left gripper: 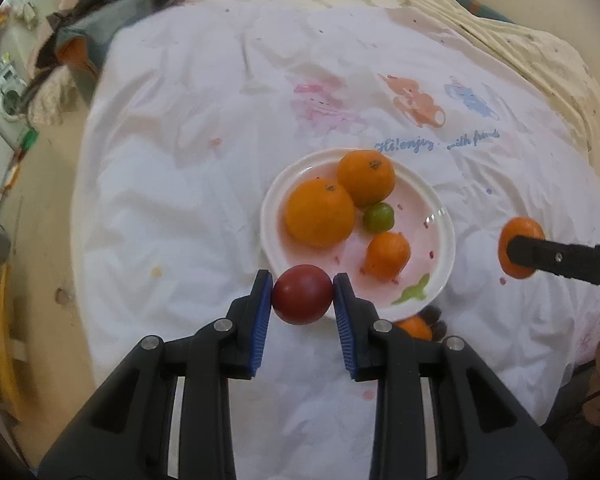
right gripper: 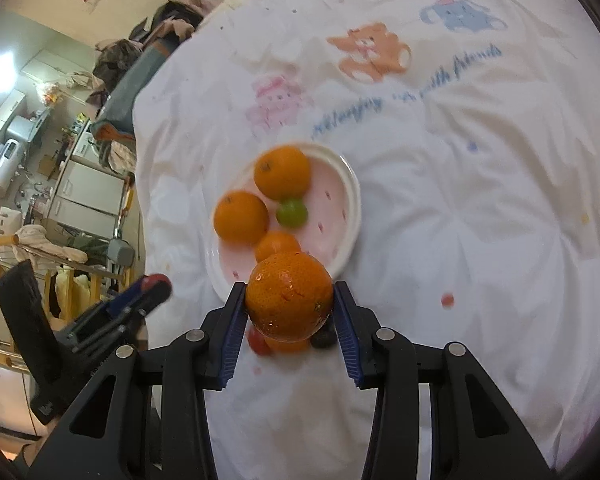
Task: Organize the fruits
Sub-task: 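Grasp a mandarin with the right tool while the left tool holds the tomato, then carry the tomato and mandarin in both tools over the plate, then open the right tool to drop the mandarin while the left tool releases the tomato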
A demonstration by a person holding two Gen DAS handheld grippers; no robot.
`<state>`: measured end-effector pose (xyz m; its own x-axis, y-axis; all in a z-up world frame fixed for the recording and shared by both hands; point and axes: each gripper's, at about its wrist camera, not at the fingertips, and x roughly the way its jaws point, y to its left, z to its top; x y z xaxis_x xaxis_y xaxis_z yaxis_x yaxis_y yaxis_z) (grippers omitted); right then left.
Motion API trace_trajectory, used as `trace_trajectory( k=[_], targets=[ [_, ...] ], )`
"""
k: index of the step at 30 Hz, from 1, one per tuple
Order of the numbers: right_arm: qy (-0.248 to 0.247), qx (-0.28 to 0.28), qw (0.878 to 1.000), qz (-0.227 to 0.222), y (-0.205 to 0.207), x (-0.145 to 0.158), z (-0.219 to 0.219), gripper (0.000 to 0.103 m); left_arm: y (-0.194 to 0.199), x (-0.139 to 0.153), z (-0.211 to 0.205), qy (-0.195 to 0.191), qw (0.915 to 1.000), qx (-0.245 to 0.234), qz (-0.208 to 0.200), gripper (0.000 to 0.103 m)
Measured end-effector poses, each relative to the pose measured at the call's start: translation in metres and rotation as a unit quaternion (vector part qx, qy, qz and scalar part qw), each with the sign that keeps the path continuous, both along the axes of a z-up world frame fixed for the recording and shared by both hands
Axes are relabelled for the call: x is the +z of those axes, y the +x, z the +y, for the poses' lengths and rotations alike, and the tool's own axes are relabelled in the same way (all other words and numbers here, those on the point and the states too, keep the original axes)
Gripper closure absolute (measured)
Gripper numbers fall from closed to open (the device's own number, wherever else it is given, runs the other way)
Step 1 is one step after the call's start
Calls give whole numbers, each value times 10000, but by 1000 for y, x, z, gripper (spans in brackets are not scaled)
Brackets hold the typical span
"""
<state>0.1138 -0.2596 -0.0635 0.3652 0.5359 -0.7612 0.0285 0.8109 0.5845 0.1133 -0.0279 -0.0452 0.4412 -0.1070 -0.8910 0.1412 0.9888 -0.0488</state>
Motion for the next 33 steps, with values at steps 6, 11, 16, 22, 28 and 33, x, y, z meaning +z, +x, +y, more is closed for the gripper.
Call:
trace_trajectory(
  k=[6, 11, 16, 22, 28, 33],
  targets=[
    [-26, 26, 10000, 40, 36, -8, 3, 59, 22, -16, -10, -188, 9996, -82, 200, 76],
    [-151, 86, 9994, 286, 56, -29, 7, 59, 29, -33, -4, -582, 9974, 146, 408, 76],
    [-132, 146, 9984, 539, 60, -47, 15, 59, 31, -42, -6, -681, 9963, 152, 498, 76],
    [-139, 77, 9983, 557, 59, -52, 14, 57, 35, -47, -10, -680, 9959, 168, 572, 76],
    [-4, -84, 9973, 728, 59, -59, 8, 53, 37, -57, -11, -599, 9946, 226, 821, 60],
    [-15, -160, 9985, 527, 57, -47, 6, 39, 33, -48, -8, -533, 9963, 318, 590, 32]
  ],
)
